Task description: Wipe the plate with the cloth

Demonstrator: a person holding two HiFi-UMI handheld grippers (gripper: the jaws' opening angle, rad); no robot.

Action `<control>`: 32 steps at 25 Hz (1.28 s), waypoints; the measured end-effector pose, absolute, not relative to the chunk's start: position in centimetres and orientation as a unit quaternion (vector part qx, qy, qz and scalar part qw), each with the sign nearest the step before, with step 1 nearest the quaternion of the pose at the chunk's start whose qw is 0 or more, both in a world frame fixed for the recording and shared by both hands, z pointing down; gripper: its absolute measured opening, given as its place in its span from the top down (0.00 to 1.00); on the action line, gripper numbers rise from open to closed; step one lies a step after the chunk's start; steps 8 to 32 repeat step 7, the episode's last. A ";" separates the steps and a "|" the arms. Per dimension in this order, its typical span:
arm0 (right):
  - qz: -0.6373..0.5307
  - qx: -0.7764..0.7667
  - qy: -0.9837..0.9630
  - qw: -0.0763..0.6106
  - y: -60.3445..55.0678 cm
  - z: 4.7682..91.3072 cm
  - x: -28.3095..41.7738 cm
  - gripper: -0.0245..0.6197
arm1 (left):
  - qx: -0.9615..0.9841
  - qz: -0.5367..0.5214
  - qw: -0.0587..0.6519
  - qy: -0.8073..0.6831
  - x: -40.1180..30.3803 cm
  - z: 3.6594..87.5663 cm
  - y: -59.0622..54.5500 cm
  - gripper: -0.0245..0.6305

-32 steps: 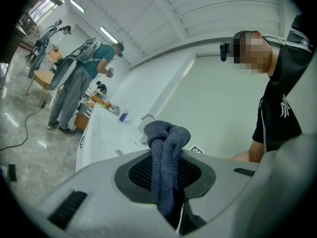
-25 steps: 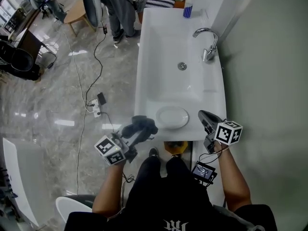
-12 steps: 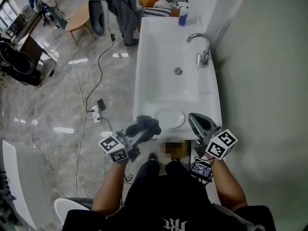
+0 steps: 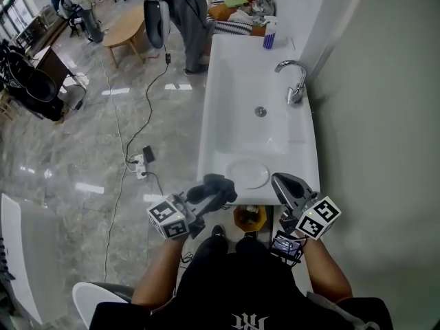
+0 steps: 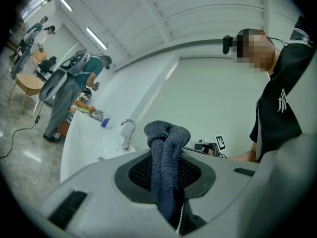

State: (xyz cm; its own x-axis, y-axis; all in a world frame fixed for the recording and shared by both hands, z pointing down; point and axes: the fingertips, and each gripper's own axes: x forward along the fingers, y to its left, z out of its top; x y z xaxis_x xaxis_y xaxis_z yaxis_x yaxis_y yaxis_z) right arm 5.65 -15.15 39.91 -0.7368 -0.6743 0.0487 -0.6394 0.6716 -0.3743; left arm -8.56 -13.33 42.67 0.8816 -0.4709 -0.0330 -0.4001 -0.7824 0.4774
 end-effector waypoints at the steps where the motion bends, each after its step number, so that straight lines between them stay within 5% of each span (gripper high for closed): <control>1: -0.183 -0.361 0.913 0.048 -15.0 39.6 5.3 0.96 | 0.941 -0.076 0.235 -0.232 -9.0 42.3 -13.1 0.86; 32: -0.170 -0.377 0.909 0.050 -13.8 38.3 3.4 0.96 | 0.946 -0.102 0.212 -0.222 -12.5 40.5 -11.5 0.86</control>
